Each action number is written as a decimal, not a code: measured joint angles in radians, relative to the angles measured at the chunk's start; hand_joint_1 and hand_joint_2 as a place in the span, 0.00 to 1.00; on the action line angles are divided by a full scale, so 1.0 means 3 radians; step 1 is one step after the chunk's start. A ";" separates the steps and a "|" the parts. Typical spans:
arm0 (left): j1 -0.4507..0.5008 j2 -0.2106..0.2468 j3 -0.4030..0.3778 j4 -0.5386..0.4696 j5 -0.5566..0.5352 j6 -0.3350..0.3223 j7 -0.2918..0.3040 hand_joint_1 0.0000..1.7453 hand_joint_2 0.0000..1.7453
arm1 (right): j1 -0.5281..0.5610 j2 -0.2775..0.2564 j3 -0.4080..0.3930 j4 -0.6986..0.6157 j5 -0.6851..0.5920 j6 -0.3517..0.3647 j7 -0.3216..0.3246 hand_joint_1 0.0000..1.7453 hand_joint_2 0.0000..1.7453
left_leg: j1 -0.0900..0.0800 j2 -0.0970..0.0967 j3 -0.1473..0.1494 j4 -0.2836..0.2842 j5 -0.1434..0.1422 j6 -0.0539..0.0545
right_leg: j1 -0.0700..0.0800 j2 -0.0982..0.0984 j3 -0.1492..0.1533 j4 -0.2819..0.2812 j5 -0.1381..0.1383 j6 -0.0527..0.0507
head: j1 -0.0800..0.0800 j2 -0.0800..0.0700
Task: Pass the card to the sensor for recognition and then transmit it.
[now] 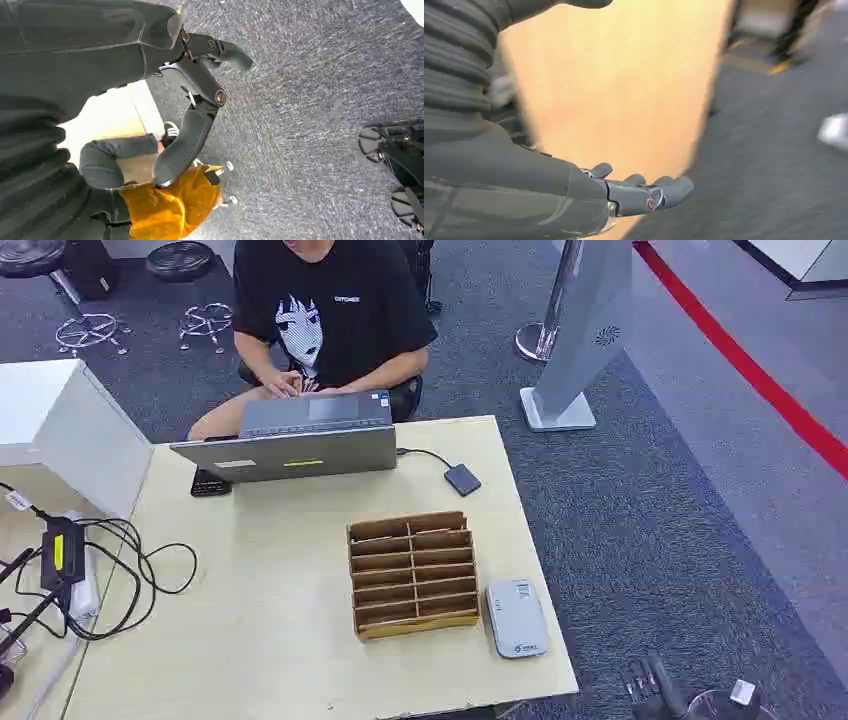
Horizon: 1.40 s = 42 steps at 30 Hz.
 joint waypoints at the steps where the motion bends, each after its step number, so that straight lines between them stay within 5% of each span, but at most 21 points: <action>1: -0.0004 0.0000 0.0010 0.0001 -0.0020 -0.0009 -0.0010 0.00 1.00 | -0.0041 -0.0030 -0.0033 -0.0015 -0.0090 0.0044 0.0000 0.00 1.00 | 0.0000 0.0000 0.0000 0.0000 0.0000 0.0000 | 0.0000 0.0000 0.0000 0.0000 0.0000 0.0000 | 0.0000 0.0000; 9: -0.0018 -0.0001 0.0080 0.0019 -0.0139 -0.0024 -0.0020 0.00 1.00 | -0.0449 -0.0265 -0.0124 -0.0205 -0.0701 0.0581 -0.0113 0.00 1.00 | 0.0000 0.0000 0.0002 0.0002 0.0001 0.0001 | 0.0000 0.0000 0.0000 0.0000 0.0003 0.0001 | 0.0000 0.0000; 14: -0.0019 -0.0001 0.0113 0.0025 -0.0164 -0.0033 -0.0019 0.00 1.00 | -0.0569 -0.0322 0.0069 -0.0510 -0.0705 0.0901 -0.0401 0.00 1.00 | 0.0000 0.0000 0.0003 0.0002 0.0001 0.0001 | 0.0000 0.0000 0.0000 0.0001 0.0003 0.0000 | 0.0000 0.0000; 19: -0.0015 -0.0003 0.0114 0.0027 -0.0169 -0.0048 -0.0020 0.00 1.00 | -0.0521 -0.0307 0.0263 -0.0917 -0.0532 0.0953 -0.0645 0.00 1.00 | 0.0000 -0.0002 0.0001 0.0001 0.0001 0.0001 | 0.0000 -0.0002 0.0000 0.0001 0.0003 0.0000 | 0.0000 0.0000; 29: -0.0016 -0.0004 0.0116 0.0027 -0.0174 -0.0051 -0.0022 0.00 1.00 | -0.0349 -0.0235 0.0734 -0.1868 0.0006 0.0773 -0.1056 0.00 1.00 | 0.0000 -0.0001 0.0002 0.0001 0.0001 0.0001 | 0.0000 -0.0001 0.0000 0.0001 0.0003 0.0000 | 0.0000 0.0000; 42: -0.0015 -0.0005 0.0116 0.0027 -0.0190 -0.0024 -0.0023 0.00 1.00 | -0.0237 -0.0221 0.1549 -0.2618 0.0698 -0.0009 -0.1287 0.00 1.00 | 0.0001 -0.0002 0.0003 0.0001 0.0001 0.0001 | 0.0000 -0.0001 0.0001 0.0001 0.0003 0.0000 | 0.0000 0.0000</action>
